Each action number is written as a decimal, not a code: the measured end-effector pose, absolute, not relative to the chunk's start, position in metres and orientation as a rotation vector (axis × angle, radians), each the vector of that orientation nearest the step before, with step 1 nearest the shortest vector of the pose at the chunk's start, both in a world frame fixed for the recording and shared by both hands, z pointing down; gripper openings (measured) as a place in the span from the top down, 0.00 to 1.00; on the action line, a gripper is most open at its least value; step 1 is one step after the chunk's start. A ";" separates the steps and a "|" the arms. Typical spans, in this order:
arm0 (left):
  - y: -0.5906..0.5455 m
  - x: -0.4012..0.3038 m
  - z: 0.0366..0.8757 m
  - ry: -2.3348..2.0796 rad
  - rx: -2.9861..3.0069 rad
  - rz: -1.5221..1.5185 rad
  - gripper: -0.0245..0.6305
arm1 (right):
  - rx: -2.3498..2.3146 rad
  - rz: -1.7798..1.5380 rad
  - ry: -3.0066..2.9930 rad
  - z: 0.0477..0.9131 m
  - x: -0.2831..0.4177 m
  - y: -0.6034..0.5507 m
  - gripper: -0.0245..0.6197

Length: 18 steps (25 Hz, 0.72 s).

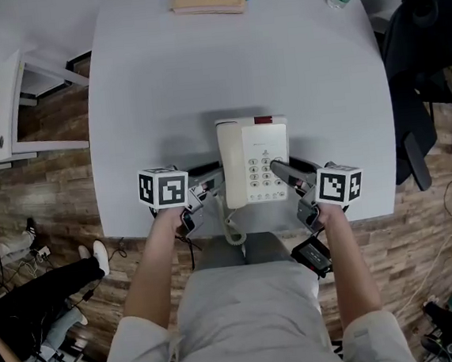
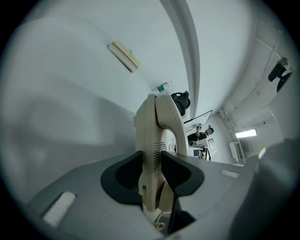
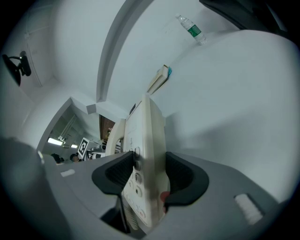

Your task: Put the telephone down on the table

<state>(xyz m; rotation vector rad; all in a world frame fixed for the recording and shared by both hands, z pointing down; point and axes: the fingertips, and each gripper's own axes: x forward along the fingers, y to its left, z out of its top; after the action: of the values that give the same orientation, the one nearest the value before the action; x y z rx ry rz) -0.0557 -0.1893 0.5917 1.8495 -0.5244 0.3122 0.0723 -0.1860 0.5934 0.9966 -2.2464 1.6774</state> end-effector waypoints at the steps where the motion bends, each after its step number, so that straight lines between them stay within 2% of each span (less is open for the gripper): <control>1: -0.190 -0.056 0.593 -0.525 1.846 0.311 0.75 | 1.000 1.673 -2.240 0.595 0.073 -0.187 0.61; 18: -0.183 -0.053 0.610 -0.492 1.783 0.299 0.74 | 0.992 1.678 -2.209 0.608 0.072 -0.186 0.61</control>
<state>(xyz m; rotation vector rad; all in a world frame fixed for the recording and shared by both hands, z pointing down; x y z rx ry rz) -0.0527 -0.1829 0.6102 1.7831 -0.4919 0.2987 0.0716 -0.1860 0.6077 0.9917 -2.2086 1.6775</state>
